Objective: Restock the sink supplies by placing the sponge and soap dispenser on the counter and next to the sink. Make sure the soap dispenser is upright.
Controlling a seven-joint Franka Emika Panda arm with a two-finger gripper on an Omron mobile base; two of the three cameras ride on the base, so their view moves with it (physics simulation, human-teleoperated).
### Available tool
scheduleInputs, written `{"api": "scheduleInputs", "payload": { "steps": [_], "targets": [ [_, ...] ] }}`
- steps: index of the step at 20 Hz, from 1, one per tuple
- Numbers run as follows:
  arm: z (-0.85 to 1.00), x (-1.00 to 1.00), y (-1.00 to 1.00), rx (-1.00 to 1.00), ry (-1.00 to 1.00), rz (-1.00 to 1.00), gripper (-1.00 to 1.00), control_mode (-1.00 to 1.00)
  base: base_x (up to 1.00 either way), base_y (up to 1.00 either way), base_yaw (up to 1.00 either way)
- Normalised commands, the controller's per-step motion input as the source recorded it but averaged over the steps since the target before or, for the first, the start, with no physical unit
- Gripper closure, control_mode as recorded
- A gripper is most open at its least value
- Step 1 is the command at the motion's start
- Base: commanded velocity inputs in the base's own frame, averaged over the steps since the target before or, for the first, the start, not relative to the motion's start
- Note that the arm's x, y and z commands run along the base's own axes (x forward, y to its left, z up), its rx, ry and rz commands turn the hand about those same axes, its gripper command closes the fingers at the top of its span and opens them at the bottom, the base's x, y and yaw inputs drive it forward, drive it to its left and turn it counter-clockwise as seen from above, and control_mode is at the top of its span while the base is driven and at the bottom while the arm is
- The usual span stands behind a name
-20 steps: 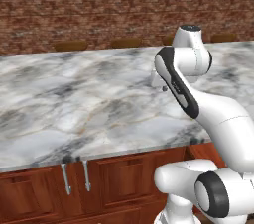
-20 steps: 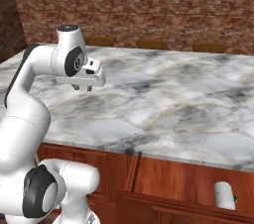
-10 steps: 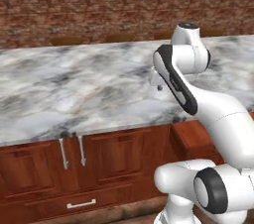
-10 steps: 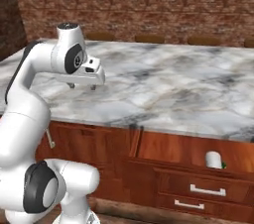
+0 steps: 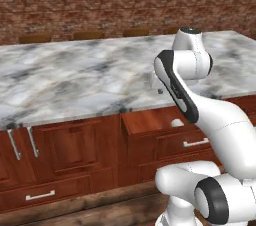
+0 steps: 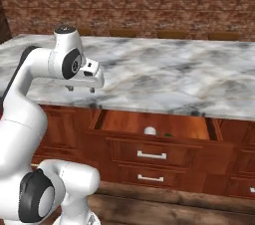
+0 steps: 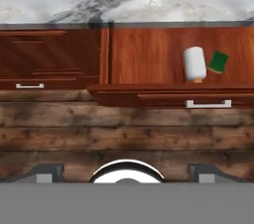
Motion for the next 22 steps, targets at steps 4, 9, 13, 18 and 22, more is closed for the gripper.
{"api": "scheduleInputs", "payload": {
  "steps": [4,9,13,18,22],
  "targets": [
    [0.0,0.0,0.0,0.0,0.0,0.0,-1.0,1.0,0.0,-0.88,-0.04],
    [0.0,0.0,0.0,0.0,0.0,0.0,-1.0,1.0,0.07,-0.69,0.0],
    [0.0,0.0,0.0,0.0,0.0,0.0,-1.0,1.0,0.2,-0.54,0.0],
    [0.0,0.0,0.0,0.0,0.0,0.0,-1.0,1.0,0.34,-0.3,0.0],
    [0.0,0.0,0.0,0.0,0.0,0.0,-1.0,1.0,0.47,-0.08,0.0]
  ]
}}
